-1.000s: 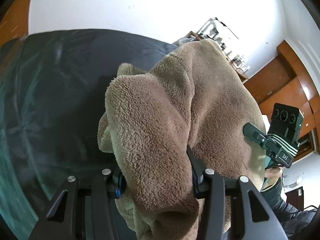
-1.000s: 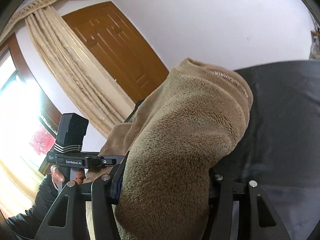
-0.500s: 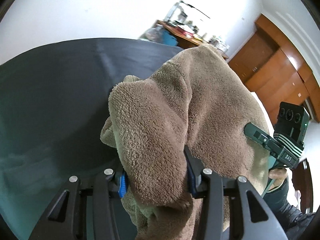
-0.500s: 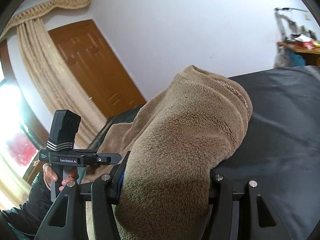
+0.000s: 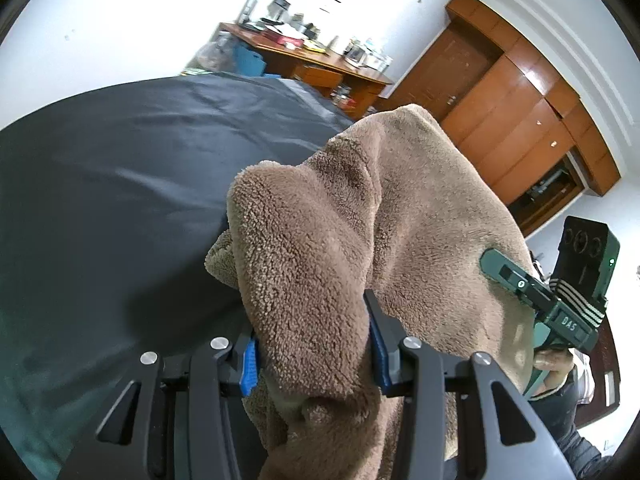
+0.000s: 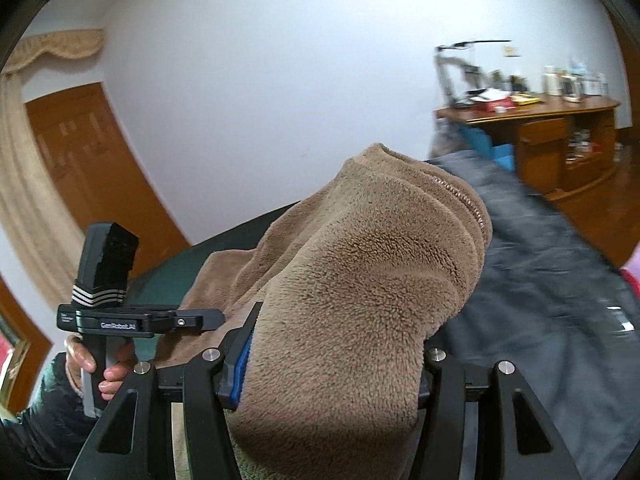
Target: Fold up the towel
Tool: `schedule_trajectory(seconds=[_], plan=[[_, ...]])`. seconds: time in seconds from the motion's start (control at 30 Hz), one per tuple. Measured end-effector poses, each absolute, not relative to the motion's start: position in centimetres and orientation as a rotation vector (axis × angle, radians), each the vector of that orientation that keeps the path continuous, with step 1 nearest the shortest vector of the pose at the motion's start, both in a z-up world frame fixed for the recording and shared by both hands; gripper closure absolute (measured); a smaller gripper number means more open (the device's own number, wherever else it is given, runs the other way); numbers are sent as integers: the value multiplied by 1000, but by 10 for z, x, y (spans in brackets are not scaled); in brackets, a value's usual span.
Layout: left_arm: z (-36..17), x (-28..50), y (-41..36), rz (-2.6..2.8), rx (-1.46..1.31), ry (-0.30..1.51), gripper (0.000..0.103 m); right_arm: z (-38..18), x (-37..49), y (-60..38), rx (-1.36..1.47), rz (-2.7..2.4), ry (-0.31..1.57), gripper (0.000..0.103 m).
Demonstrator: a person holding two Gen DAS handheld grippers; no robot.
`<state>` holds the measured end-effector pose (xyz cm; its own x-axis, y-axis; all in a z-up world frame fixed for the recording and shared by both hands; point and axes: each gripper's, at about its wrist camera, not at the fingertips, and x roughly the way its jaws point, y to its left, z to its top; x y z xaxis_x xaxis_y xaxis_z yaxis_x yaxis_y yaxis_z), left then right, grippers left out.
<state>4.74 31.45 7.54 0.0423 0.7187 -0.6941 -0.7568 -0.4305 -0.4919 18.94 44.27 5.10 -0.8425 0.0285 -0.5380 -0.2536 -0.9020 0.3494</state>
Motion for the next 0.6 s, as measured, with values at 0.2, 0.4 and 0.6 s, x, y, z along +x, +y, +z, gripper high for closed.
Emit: schedule_trajectory(seconds=[0.2,0.4,0.6], plan=[[65,43,360,1622,-1165,92,55,47,200,492,-854,2723,635,46],[42,57,359,1658,-1203,118,34,22,201,510,-948,2644,689,39],[39,60,349,1720,-1218,127,18,19,213,517,-971,2564,633,20]])
